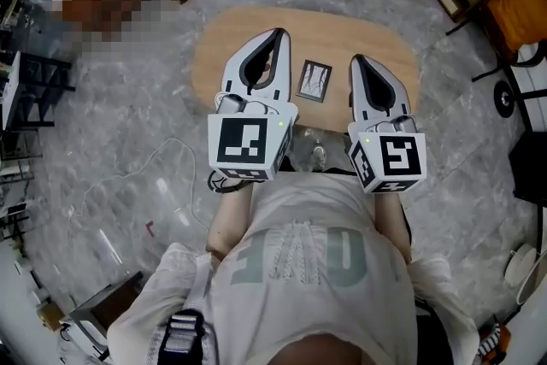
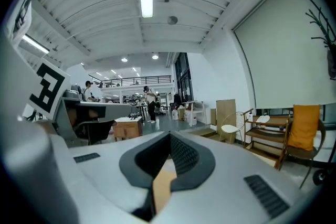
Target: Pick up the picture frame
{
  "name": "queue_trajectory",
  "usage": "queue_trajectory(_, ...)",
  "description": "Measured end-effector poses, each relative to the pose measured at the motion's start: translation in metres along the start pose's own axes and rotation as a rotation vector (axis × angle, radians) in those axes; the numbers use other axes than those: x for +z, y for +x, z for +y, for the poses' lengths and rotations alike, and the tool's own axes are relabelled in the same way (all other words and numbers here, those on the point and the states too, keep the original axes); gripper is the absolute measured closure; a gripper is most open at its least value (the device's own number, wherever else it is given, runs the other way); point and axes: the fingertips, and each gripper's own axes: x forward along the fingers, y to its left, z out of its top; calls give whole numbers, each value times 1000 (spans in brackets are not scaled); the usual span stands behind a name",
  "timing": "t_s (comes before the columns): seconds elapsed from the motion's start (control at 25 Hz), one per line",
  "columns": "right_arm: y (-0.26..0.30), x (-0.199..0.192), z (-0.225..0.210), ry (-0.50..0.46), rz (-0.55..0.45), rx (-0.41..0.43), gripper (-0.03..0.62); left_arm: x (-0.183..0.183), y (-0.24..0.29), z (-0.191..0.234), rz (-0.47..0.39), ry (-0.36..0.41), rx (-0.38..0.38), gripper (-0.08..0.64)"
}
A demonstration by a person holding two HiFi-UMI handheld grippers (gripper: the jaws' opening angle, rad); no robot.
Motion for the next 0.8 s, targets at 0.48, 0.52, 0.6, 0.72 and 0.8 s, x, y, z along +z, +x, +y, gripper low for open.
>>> queue_trajectory(0.48, 22, 16, 6, -37, -27, -73, 588, 5, 22, 25, -23, -18, -69, 551)
queue_trajectory(0.52, 24, 16, 6, -39, -27, -79, 588, 3, 23, 27, -18, -15, -76, 551)
queue_trajectory(0.6, 29, 19, 6, -49, -27, -88, 588, 1, 27, 29, -12, -11, -90, 551)
queue_trajectory(0.72, 40, 25, 2, -71, -31, -101, 588, -3, 36, 26, 2, -10, -131, 551)
queue_trajectory(0.8, 47, 25, -2, -77, -29, -110, 588, -13, 41, 21, 27, -8, -167, 551)
